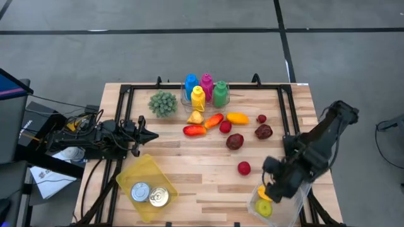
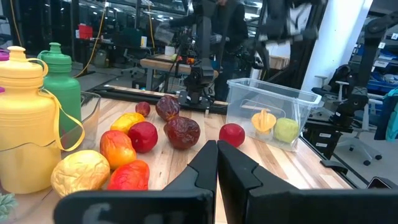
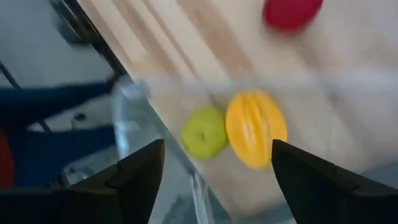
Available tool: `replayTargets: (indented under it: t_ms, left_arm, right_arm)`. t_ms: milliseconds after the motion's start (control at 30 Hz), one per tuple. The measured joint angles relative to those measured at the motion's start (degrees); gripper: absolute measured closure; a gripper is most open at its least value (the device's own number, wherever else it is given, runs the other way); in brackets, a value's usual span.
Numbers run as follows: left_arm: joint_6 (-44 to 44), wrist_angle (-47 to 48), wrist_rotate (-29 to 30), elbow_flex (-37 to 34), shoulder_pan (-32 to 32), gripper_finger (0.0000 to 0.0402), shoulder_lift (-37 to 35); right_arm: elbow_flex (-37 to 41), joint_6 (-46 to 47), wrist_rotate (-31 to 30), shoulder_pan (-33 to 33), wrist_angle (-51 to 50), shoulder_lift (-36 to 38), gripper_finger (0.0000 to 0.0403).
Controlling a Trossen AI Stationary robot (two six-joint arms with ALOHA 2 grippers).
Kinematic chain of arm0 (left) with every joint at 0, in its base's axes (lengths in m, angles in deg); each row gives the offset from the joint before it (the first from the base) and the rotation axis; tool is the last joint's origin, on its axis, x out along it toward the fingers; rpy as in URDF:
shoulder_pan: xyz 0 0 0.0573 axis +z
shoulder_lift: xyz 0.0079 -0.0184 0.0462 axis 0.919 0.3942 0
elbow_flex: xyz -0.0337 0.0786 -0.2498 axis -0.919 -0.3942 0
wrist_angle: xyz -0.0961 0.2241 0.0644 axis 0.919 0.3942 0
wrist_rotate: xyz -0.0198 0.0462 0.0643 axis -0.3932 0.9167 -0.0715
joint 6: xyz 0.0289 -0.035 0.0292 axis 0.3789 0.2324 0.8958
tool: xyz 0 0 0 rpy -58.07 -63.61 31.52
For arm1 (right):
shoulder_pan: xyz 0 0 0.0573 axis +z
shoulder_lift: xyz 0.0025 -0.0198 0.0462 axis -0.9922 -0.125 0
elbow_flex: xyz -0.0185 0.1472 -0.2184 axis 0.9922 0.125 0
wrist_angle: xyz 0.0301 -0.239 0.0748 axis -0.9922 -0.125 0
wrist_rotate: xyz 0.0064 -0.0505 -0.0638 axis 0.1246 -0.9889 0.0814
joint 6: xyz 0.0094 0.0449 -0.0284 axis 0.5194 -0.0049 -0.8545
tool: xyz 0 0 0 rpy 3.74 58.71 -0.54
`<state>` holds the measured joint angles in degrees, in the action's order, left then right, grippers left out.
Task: Pick & Place Food Item
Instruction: Put the left dark red apple into the white bin
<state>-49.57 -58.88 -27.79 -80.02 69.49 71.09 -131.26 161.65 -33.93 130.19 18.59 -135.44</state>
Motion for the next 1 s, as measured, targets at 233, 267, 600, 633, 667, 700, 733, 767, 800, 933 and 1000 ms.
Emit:
replayTargets:
  t_ms: [233, 267, 600, 633, 667, 700, 733, 767, 800, 933, 1000]
  left_arm:
    - [0.0, 0.0, 0.0, 0.0, 0.0, 0.0401, 0.0]
    - [0.0, 0.0, 0.0, 0.0, 0.0, 0.0401, 0.0]
    - [0.0, 0.0, 0.0, 0.0, 0.0, 0.0401, 0.0]
    - [0.0, 0.0, 0.0, 0.0, 0.0, 0.0401, 0.0]
    - [0.0, 0.0, 0.0, 0.0, 0.0, 0.0401, 0.0]
    - [0.0, 0.0, 0.0, 0.0, 0.0, 0.0401, 0.0]
    - [0.0, 0.0, 0.0, 0.0, 0.0, 0.0401, 0.0]
    - [0.0, 0.0, 0.0, 0.0, 0.0, 0.0401, 0.0]
    - [0.0, 0.0, 0.0, 0.0, 0.0, 0.0401, 0.0]
    - [0.0, 0.0, 0.0, 0.0, 0.0, 0.0401, 0.0]
    - [0.0, 0.0, 0.0, 0.0, 0.0, 0.0401, 0.0]
  right_arm:
    - [-8.5, -13.8, -12.6, -8.9, -5.3, 2.1, 0.0117]
    - [-9.0, -15.3, -13.5, -10.7, -6.4, 2.2, 0.0117]
    - [-7.2, -30.7, -13.8, -29.1, -11.1, -2.4, 0.0116]
    - [-7.2, -33.0, -13.8, -30.5, -10.9, -3.7, 0.0116]
    - [-7.2, -35.5, -13.8, -31.8, -10.3, -5.2, 0.0116]
    - [-7.2, -38.0, -13.6, -32.9, -9.5, -6.7, 0.0116]
    - [-7.1, -40.6, -13.3, -34.0, -8.8, -8.1, 0.0116]
    - [-7.1, -43.0, -12.6, -34.9, -8.2, -9.6, 0.0116]
    - [-7.1, -45.3, -11.4, -35.9, -7.3, -11.1, 0.0116]
    - [-7.1, -53.1, -6.1, -39.1, -6.0, -16.7, 0.0113]
    - [-7.1, -55.9, -6.1, -40.0, -5.6, -18.9, 0.0102]
